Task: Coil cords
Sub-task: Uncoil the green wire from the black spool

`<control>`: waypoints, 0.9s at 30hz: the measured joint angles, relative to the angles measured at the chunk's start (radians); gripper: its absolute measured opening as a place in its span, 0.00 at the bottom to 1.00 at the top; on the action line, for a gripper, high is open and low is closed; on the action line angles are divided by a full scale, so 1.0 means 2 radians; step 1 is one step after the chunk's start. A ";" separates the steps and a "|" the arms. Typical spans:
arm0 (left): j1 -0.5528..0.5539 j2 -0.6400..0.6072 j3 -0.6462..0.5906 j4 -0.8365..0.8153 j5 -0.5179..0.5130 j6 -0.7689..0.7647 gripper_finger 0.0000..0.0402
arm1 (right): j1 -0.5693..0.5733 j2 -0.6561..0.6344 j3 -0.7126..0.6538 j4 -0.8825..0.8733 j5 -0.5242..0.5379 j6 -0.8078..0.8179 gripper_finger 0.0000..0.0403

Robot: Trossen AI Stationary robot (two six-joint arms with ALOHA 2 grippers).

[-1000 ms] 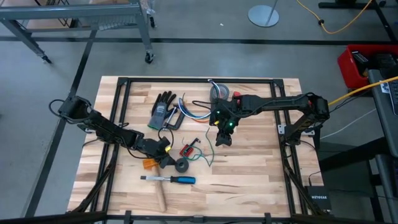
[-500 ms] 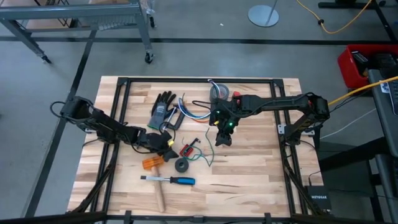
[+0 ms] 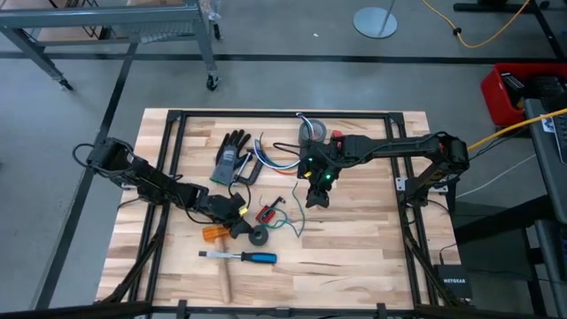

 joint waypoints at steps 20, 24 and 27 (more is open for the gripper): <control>0.001 0.094 0.057 0.014 0.049 0.036 0.16 | 0.000 0.000 0.000 0.001 0.002 0.000 0.45; 0.001 0.083 0.057 0.017 0.049 0.050 0.03 | 0.000 0.000 0.000 0.001 0.002 0.000 0.45; 0.001 0.077 0.056 0.014 0.041 0.055 0.03 | 0.000 0.000 0.000 0.001 0.002 0.000 0.45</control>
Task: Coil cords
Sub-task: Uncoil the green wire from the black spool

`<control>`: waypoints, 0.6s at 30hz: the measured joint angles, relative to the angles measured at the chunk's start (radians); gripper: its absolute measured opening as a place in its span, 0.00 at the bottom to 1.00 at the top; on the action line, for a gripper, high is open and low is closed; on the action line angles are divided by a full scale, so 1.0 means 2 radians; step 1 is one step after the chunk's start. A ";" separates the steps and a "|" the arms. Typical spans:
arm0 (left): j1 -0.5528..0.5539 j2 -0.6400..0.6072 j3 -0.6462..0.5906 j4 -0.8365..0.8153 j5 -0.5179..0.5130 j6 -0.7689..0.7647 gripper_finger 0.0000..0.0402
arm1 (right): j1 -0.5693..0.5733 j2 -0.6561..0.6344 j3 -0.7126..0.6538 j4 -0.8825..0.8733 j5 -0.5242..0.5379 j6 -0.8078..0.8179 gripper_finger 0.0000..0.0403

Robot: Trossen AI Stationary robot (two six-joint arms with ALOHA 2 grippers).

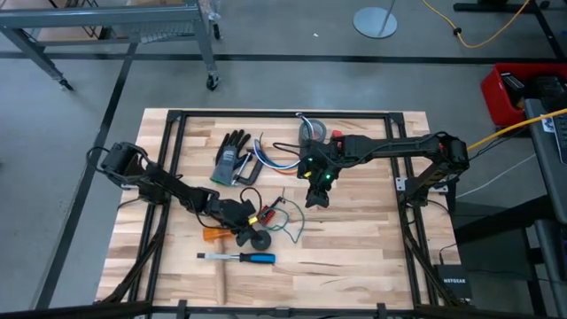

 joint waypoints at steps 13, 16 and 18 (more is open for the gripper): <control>0.042 -0.046 -0.001 -0.004 -0.022 0.083 0.00 | 0.000 0.000 0.000 0.000 -0.002 -0.014 0.45; 0.055 -0.064 -0.001 -0.005 -0.024 0.118 0.00 | 0.000 0.000 0.000 0.000 -0.002 -0.014 0.45; 0.062 -0.079 -0.001 -0.004 -0.024 0.136 0.00 | 0.000 0.000 0.000 0.000 -0.002 -0.014 0.45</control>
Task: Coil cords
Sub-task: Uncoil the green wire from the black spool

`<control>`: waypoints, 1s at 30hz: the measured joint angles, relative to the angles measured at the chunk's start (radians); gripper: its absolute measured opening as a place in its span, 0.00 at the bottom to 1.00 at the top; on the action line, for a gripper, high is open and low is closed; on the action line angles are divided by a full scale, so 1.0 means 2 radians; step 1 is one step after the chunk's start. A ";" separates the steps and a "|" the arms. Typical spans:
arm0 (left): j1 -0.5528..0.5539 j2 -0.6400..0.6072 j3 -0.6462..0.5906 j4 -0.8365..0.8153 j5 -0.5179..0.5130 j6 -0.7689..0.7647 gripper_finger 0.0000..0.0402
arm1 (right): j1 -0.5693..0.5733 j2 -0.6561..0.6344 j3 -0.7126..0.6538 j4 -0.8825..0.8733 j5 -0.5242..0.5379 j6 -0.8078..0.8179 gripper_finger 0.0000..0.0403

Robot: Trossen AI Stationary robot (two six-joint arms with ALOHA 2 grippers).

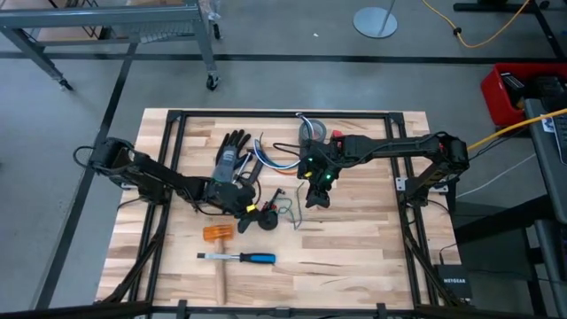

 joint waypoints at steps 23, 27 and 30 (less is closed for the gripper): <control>0.057 -0.225 0.001 -0.156 -0.023 0.363 0.00 | 0.000 0.000 0.000 0.116 0.014 -0.102 0.45; 0.041 -0.220 0.001 -0.136 -0.075 0.434 0.00 | 0.000 0.000 0.000 0.170 0.054 -0.133 0.45; 0.025 -0.215 0.001 -0.123 -0.103 0.455 0.00 | 0.000 0.001 0.000 0.195 0.082 -0.163 0.45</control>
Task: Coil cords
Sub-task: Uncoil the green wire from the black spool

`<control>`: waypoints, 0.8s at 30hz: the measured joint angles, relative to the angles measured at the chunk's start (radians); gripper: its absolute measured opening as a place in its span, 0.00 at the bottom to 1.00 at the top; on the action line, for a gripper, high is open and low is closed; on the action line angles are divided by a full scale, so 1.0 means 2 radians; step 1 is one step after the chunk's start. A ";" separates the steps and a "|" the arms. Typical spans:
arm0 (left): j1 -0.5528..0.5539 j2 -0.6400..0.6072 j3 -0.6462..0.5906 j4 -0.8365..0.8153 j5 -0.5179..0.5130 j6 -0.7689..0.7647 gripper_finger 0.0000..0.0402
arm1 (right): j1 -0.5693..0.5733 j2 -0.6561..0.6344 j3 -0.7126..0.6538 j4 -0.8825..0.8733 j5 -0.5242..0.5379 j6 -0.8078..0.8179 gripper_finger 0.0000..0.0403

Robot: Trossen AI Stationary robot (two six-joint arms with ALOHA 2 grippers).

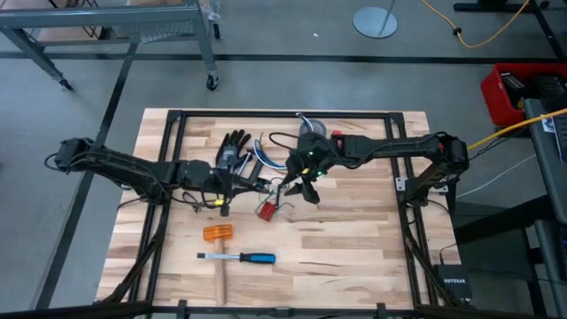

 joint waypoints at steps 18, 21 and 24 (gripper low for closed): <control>-0.019 0.032 0.000 0.066 -0.046 0.006 0.00 | 0.000 0.004 0.000 0.071 0.018 -0.058 0.45; -0.019 0.032 0.000 0.069 -0.046 0.006 0.00 | 0.000 0.004 0.000 0.084 0.019 -0.058 0.45; -0.019 0.032 0.000 0.078 -0.046 0.006 0.00 | 0.000 0.004 0.000 0.095 0.025 -0.058 0.45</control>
